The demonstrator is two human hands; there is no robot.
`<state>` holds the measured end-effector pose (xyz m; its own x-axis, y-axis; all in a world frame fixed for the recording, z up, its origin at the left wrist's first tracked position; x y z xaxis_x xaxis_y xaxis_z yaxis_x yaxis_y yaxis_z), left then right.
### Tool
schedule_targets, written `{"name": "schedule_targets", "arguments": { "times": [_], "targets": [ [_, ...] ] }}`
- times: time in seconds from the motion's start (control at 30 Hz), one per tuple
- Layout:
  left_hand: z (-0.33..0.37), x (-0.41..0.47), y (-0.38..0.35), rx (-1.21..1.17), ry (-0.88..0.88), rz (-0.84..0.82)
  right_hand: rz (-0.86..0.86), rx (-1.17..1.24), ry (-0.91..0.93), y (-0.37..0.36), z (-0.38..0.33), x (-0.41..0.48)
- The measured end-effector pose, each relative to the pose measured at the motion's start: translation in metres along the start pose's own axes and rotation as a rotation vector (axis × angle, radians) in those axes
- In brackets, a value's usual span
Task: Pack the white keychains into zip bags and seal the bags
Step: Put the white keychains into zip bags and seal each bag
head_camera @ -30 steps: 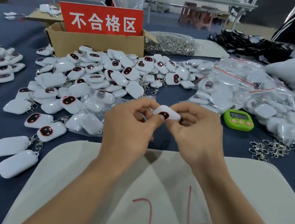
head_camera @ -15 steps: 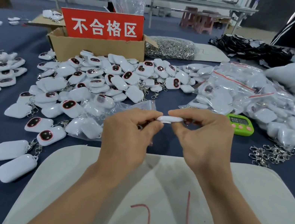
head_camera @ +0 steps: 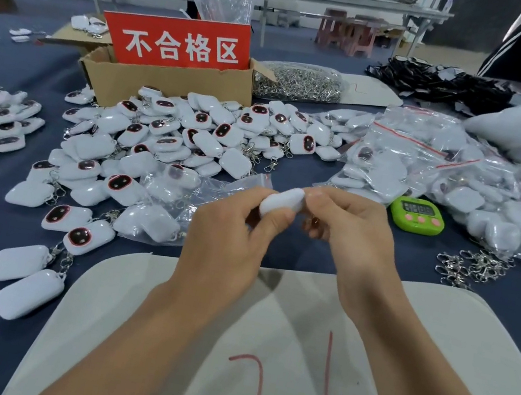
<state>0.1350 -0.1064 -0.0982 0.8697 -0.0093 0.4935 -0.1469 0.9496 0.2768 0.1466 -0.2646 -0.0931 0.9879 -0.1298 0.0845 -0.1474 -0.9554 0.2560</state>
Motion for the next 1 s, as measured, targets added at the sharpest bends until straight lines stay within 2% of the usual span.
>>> {"name": "schedule_targets", "arguments": {
  "times": [0.23, 0.43, 0.53, 0.63, 0.7, 0.8, 0.93, 1.0],
  "targets": [
    [-0.001, 0.001, -0.003, -0.013, 0.009, -0.024, -0.080, -0.038, 0.050, -0.007, -0.001, 0.000],
    [-0.003, 0.002, -0.004, 0.001, 0.030, 0.010, -0.057, -0.064, 0.034, -0.004, 0.005, 0.003],
    [-0.004, 0.003, -0.004, -0.116, 0.096, 0.043, -0.036, -0.064, -0.023, -0.001, 0.009, 0.004],
    [0.001, 0.004, -0.005, -0.111, 0.022, 0.012, -0.073, 0.038, -0.157, -0.001, 0.018, 0.004],
    [0.001, 0.003, -0.005, -0.143, 0.059, 0.014, -0.073, 0.041, -0.183, 0.000, 0.019, 0.004],
    [0.007, 0.001, -0.001, -0.061, 0.029, 0.061, -0.034, 0.095, -0.141, 0.001, 0.016, 0.003],
    [0.010, -0.001, 0.003, 0.000, 0.019, 0.099, -0.189, 0.190, -0.100, -0.009, 0.013, 0.000],
    [0.007, 0.001, 0.006, 0.022, 0.021, 0.130, -0.180, 0.162, -0.103, -0.010, 0.014, 0.001]
  ]
}}
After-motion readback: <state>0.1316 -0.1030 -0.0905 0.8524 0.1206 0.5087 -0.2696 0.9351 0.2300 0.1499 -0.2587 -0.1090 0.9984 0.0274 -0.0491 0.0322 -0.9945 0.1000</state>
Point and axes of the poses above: each hand's wrist, its own x-axis towards the middle knuckle, its own y-axis out of the back of the hand, z = x × y, the point moved 6 cm from there along x, towards the middle knuckle, and after that the axes turned 15 degrees about -x, right-handed, at the moved point
